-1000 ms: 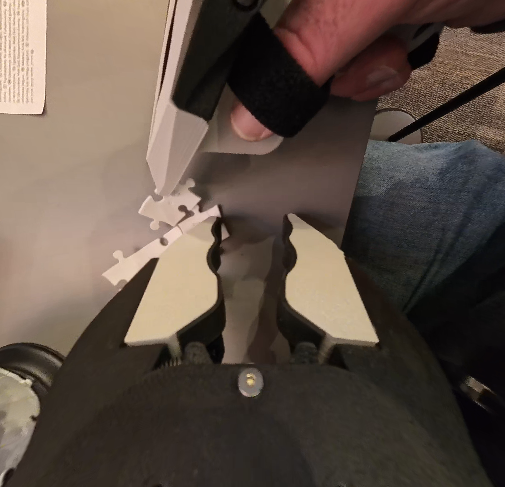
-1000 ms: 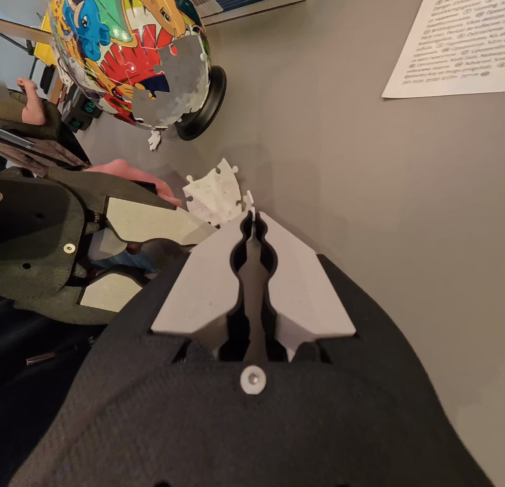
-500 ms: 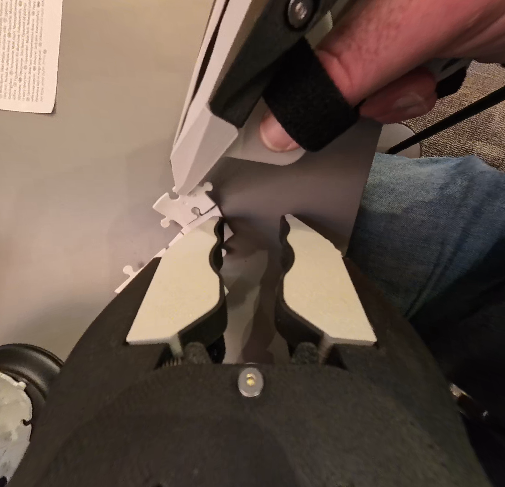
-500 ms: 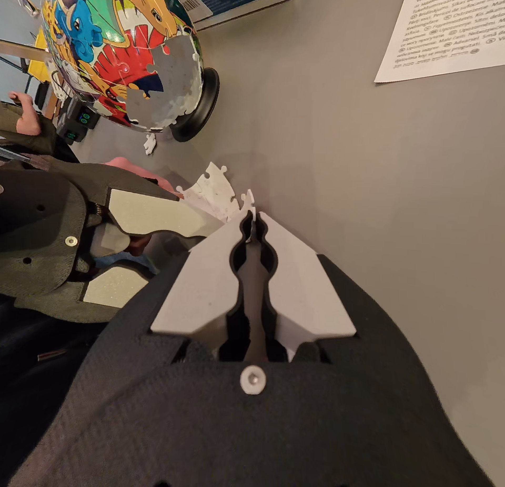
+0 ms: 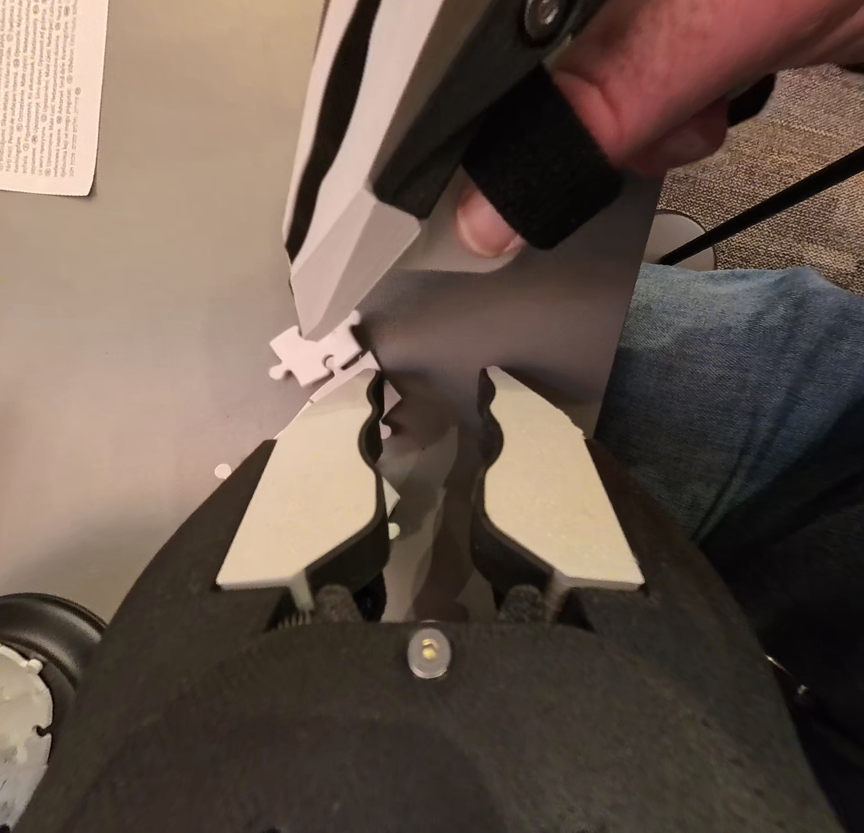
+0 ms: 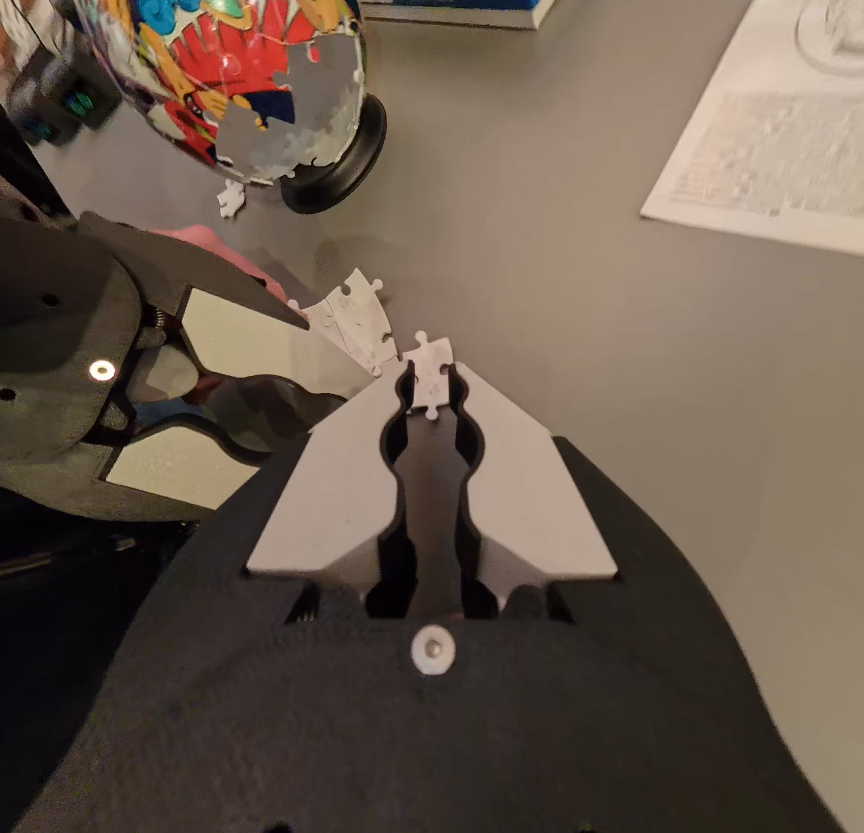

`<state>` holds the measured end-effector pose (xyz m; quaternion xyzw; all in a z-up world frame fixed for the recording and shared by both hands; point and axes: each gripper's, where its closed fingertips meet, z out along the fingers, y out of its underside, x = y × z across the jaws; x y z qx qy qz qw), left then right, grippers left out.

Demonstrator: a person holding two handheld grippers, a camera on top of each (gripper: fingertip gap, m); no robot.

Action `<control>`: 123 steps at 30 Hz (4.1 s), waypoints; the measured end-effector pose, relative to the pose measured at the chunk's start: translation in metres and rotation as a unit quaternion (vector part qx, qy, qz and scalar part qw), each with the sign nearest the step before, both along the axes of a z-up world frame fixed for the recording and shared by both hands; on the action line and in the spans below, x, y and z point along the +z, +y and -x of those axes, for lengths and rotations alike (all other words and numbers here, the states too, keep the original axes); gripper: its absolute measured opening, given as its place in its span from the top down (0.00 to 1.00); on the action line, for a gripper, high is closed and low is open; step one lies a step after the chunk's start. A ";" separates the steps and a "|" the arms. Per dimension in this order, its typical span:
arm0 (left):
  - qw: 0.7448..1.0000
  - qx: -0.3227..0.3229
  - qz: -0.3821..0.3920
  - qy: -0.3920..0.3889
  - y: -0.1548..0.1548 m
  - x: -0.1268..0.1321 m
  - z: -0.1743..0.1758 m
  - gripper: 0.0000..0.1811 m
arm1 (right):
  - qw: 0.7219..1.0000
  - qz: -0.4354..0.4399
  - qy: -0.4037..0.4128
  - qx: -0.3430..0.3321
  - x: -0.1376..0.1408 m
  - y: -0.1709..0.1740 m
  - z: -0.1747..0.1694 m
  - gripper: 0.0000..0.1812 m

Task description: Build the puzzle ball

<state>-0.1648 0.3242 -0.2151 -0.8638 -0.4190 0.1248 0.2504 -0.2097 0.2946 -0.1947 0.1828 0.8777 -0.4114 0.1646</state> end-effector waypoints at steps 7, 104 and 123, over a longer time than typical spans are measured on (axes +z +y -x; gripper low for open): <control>1.000 -0.001 0.000 0.000 0.000 0.000 0.000 0.79 | 0.991 -0.051 0.059 0.105 -0.014 -0.003 -0.019 1.00; 0.997 -0.064 0.042 -0.029 -0.035 -0.001 -0.018 0.64 | 0.947 -0.079 0.169 0.263 -0.018 -0.002 0.000 0.95; 0.997 -0.063 0.035 -0.026 -0.039 -0.003 -0.022 0.64 | 0.976 -0.060 0.137 0.159 -0.018 -0.011 -0.002 1.00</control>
